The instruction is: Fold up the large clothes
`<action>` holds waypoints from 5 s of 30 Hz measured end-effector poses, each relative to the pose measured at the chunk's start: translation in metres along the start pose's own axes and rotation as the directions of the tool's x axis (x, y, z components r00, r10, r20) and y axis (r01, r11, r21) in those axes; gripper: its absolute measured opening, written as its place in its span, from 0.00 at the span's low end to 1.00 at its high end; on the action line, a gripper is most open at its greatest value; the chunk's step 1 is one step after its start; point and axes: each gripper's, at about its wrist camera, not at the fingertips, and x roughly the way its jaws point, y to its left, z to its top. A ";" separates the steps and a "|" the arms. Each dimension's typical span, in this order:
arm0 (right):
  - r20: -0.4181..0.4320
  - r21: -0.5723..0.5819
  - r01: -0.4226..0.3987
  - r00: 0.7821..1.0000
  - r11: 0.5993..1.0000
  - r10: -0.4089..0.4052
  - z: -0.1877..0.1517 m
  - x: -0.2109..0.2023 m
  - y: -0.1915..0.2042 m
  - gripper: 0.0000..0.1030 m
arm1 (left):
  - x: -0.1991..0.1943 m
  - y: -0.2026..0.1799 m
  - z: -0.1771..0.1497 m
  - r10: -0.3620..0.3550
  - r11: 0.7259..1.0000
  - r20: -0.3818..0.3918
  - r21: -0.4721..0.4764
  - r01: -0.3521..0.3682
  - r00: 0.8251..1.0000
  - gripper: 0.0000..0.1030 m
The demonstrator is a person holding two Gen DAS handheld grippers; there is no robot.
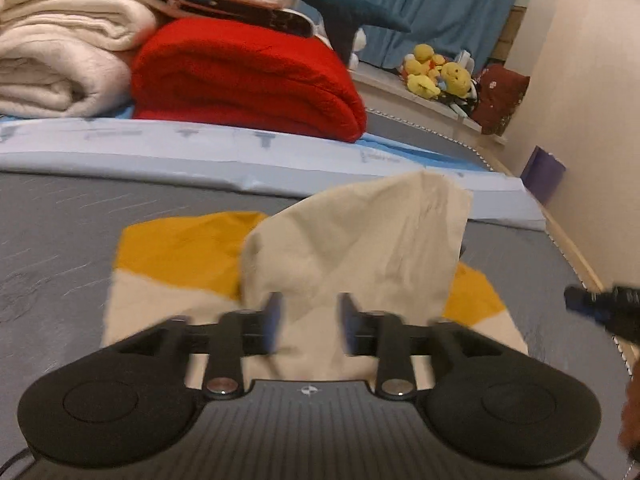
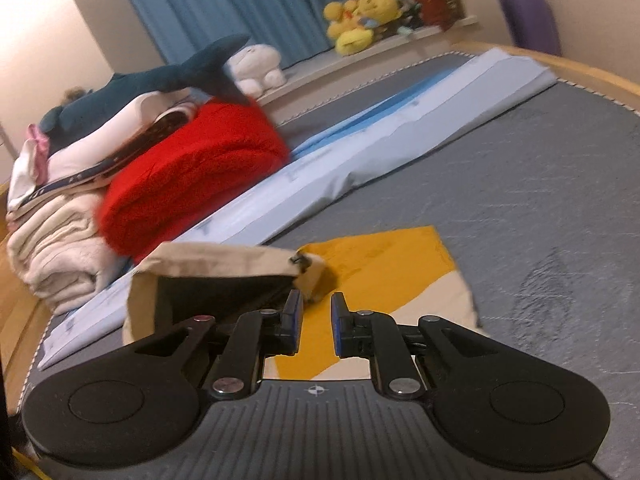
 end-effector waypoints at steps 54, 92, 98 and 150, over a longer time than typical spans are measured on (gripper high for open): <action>-0.312 0.277 -0.010 0.945 0.961 0.099 -0.053 0.102 0.004 0.48 | 0.054 0.078 -0.048 -0.298 0.779 -0.210 -0.617 0.110 0.931 0.62; -0.267 0.057 -0.080 0.959 0.995 0.092 -0.070 0.099 0.048 0.01 | 0.028 0.056 -0.056 -0.047 0.938 -0.275 -0.344 -0.052 0.960 0.01; -0.416 0.258 0.129 0.909 0.957 -0.010 -0.099 0.129 0.002 0.00 | 0.041 0.055 -0.070 -0.008 0.953 -0.391 -0.283 -0.112 0.921 0.07; 0.449 -0.294 -0.077 0.869 0.953 0.209 -0.045 -0.400 0.071 0.41 | -0.436 -0.034 -0.081 0.018 0.985 0.309 0.155 -0.069 0.951 0.28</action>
